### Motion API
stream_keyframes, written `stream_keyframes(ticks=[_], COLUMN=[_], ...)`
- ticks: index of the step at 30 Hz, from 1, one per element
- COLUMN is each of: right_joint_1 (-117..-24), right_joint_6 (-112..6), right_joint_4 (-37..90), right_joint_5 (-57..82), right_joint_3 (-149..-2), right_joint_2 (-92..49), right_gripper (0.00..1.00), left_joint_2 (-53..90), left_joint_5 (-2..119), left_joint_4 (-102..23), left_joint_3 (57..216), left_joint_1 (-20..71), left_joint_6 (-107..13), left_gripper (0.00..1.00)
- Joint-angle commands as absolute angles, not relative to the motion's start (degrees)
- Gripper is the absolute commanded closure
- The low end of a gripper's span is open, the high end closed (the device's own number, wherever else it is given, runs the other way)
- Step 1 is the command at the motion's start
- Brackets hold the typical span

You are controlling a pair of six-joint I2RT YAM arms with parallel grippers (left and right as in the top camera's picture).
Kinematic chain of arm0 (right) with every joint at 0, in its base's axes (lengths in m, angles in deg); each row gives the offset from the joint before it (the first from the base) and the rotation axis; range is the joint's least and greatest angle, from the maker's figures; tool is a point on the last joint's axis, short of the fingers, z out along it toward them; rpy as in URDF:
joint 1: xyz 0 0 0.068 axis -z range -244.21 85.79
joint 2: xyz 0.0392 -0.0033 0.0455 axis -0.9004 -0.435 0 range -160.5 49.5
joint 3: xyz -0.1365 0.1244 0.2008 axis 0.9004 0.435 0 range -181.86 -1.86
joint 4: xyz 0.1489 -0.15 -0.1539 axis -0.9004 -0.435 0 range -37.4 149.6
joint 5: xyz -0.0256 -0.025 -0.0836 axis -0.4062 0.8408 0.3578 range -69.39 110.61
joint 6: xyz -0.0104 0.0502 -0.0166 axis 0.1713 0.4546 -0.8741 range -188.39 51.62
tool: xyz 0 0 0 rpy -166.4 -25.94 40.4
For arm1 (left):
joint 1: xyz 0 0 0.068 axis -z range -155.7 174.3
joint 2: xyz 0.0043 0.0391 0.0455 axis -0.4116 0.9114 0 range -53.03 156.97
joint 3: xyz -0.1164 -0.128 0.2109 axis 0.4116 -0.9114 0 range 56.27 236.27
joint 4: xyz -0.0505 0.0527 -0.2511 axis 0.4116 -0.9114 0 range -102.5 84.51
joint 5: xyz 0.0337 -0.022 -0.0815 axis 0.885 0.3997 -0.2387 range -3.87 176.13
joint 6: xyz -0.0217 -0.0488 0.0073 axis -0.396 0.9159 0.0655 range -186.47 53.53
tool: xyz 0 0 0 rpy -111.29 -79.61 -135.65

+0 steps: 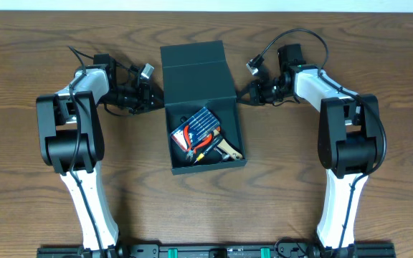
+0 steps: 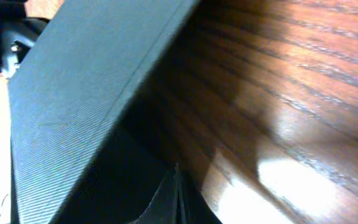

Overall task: Pack container
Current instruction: 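Push the lid forward and down with both grippers to close it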

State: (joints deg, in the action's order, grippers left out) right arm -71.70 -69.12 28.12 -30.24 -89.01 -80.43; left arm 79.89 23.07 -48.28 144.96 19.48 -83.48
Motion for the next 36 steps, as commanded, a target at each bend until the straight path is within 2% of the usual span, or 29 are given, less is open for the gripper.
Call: stream_keyframes(ticks=[1,16,36], right_joint_1=[-72.18,-72.57,-72.46], right_joint_6=[-68.16,-60.37,-59.59], right_joint_4=[28.88,43.55,45.71], right_joint_5=[-29.13,-38.46,-45.69], right_joint_3=[-89.19,-89.19,-91.31], right_joint_2=[-80.93,-80.93,-80.93], right_gripper=[0.99,0.99,0.99], left_joint_2=[80.5,80.5,78.89], left_joint_5=[22.15,22.0,17.14], left_joint_4=[-48.15,-48.02,-53.04], left_joint_3=[145.11,145.11,152.21], left_joint_1=[19.29,19.29,19.24], left_joint_6=[-84.84,-84.62,-84.68], left_gripper=[0.94,0.94,0.94])
